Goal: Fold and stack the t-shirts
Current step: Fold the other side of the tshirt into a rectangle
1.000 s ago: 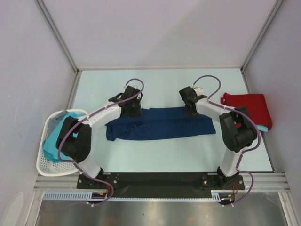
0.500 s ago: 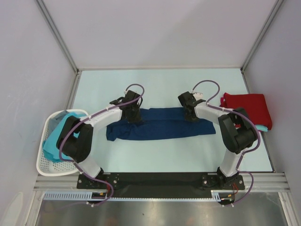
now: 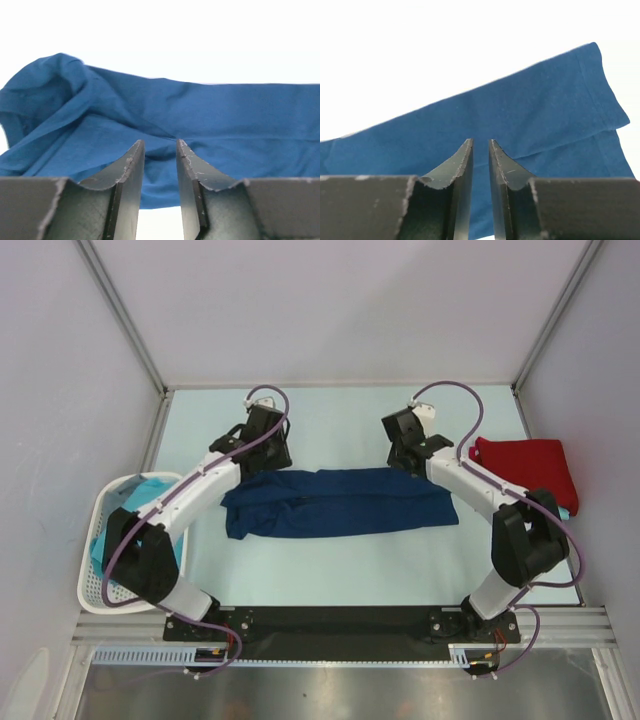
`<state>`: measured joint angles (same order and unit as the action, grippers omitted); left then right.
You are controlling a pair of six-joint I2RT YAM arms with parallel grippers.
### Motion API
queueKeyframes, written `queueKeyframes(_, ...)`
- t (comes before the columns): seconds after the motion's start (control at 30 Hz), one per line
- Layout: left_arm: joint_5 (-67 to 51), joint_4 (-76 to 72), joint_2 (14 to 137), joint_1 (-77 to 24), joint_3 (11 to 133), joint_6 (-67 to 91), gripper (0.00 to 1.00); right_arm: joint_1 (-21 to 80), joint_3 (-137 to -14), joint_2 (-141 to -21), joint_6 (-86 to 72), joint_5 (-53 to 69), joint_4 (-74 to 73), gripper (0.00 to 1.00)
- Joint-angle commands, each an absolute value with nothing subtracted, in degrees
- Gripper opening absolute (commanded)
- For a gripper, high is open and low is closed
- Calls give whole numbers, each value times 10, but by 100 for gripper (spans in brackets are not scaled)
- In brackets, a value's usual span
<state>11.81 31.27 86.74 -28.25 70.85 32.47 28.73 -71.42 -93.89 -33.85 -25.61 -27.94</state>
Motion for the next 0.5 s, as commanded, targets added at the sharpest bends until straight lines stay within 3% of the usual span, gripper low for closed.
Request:
queueKeyframes(0.0, 120, 332, 902, -258, 692, 316, 36, 291, -708, -934, -331, -267, -290, 23)
queueKeyframes(0.47, 127, 350, 924, -231, 616, 334, 31, 286, -693, -957, -335, -259, -283, 23)
